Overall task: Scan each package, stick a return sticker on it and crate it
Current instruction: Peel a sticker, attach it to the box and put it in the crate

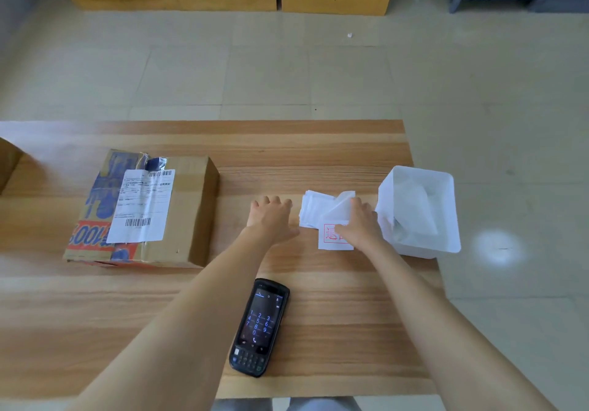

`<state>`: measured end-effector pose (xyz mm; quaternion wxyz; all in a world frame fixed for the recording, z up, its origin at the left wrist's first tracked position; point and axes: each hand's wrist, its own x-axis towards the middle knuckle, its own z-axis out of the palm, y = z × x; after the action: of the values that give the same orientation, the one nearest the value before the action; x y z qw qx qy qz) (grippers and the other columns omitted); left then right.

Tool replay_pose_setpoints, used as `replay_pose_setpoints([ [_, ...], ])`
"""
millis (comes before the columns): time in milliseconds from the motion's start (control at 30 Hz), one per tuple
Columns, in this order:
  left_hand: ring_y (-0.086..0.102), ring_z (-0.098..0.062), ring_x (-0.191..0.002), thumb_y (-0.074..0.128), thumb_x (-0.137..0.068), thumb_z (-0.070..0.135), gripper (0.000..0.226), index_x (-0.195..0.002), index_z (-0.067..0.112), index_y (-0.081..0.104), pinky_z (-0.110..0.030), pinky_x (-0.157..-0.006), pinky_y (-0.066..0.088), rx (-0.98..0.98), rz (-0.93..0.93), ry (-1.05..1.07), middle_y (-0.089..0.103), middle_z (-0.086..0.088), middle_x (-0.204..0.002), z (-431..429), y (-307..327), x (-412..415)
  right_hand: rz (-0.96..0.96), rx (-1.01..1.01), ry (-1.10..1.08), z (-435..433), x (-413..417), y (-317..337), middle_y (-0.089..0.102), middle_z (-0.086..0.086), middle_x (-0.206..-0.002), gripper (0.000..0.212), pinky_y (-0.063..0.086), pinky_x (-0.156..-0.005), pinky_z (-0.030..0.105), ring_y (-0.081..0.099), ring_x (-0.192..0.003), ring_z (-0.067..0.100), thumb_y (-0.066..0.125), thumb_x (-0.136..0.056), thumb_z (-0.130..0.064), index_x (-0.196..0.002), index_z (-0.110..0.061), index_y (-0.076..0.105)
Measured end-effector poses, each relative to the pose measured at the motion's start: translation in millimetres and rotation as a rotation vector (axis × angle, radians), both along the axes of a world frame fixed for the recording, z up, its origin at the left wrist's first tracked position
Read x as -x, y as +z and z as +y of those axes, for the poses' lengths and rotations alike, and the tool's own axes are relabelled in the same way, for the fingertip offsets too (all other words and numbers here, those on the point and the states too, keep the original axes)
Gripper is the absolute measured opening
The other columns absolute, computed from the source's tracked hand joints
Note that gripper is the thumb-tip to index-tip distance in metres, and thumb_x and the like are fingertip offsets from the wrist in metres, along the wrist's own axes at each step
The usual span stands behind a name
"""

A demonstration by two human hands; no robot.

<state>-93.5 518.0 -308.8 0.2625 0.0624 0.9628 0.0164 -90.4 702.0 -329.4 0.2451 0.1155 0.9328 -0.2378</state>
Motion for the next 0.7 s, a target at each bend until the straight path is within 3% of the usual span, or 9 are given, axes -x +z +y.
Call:
replay_pose_setpoints([
  [233, 0.040, -0.029, -0.124, 0.048, -0.087, 0.060, 0.068, -0.140, 0.018, 0.038, -0.039, -0.100, 0.030, 0.009, -0.028, 0.013, 0.044, -0.009, -0.136, -6, -13, 8, -0.018, 0.004, -0.028, -4, 9, -21, 0.042, 0.014, -0.126, 0.059, 0.045, -0.082, 0.039, 0.044, -0.119, 0.033, 0.066, -0.081, -0.013, -0.129, -0.007, 0.030],
  [400, 0.041, -0.028, -0.124, 0.048, -0.088, 0.059, 0.067, -0.141, 0.018, 0.037, -0.040, -0.100, 0.031, 0.009, -0.026, 0.009, 0.045, -0.009, -0.136, -12, -18, 10, 0.042, 0.038, -0.099, -8, 8, -27, 0.052, 0.010, -0.117, 0.041, 0.037, -0.068, 0.033, 0.054, -0.106, 0.033, 0.052, -0.084, -0.002, -0.122, -0.008, 0.036],
  [500, 0.040, -0.029, -0.125, 0.049, -0.087, 0.059, 0.069, -0.142, 0.018, 0.036, -0.040, -0.100, 0.030, 0.010, -0.033, 0.002, 0.045, -0.009, -0.137, -16, -14, 9, 0.054, 0.094, -0.125, -7, 9, -24, 0.056, 0.008, -0.109, 0.036, 0.036, -0.067, 0.032, 0.057, -0.103, 0.031, 0.051, -0.084, -0.001, -0.116, -0.009, 0.037],
  [700, 0.040, -0.030, -0.125, 0.056, -0.087, 0.049, 0.066, -0.141, 0.018, 0.036, -0.039, -0.099, 0.031, -0.016, 0.040, -0.029, 0.045, -0.008, -0.136, -18, 17, 14, 0.136, 0.191, -0.127, -12, 13, 14, 0.054, 0.004, -0.091, 0.051, 0.035, -0.063, 0.028, 0.053, -0.086, 0.021, 0.054, -0.083, 0.001, -0.129, -0.012, 0.037],
])
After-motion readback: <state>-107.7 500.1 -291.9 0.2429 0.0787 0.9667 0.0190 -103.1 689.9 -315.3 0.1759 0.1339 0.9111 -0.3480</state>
